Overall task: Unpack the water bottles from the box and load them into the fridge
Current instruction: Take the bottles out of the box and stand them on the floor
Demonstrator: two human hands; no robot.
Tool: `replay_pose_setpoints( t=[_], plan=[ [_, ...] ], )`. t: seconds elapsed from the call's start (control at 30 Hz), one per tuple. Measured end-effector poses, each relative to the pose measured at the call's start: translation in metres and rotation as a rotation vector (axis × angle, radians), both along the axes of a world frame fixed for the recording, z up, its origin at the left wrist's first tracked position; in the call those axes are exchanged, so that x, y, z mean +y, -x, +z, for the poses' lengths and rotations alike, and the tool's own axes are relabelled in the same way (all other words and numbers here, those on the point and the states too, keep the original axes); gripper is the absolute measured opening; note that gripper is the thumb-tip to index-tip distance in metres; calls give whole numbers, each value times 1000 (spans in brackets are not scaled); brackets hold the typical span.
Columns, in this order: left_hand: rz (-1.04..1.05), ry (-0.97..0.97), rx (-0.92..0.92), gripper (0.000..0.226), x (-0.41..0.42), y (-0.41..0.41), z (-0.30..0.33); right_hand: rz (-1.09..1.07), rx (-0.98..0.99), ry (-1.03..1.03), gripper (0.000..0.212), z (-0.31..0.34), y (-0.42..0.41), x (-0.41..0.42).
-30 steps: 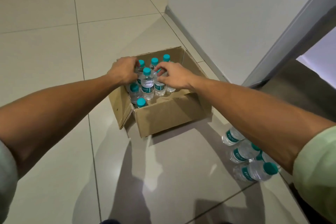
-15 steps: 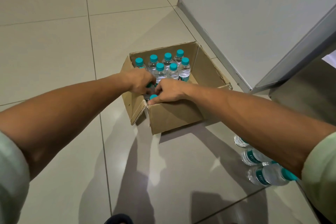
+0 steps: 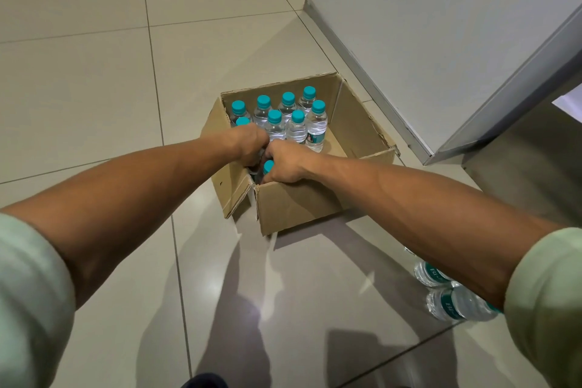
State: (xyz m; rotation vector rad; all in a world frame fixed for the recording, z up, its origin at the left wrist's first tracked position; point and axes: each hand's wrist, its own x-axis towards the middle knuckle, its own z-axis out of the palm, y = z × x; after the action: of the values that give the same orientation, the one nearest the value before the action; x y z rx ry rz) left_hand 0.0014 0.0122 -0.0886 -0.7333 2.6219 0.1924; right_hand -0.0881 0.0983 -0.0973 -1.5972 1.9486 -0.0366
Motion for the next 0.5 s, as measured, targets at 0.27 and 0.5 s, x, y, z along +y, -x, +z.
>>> replay_pose_setpoints(
  t=[0.27, 0.5],
  plan=[
    [56, -8, 99, 42, 0, -7, -1, -35, 14, 114, 40, 8, 12, 13],
    [79, -12, 283, 56, 1, -9, 2, -121, 5, 191, 26, 30, 39, 33]
  ],
)
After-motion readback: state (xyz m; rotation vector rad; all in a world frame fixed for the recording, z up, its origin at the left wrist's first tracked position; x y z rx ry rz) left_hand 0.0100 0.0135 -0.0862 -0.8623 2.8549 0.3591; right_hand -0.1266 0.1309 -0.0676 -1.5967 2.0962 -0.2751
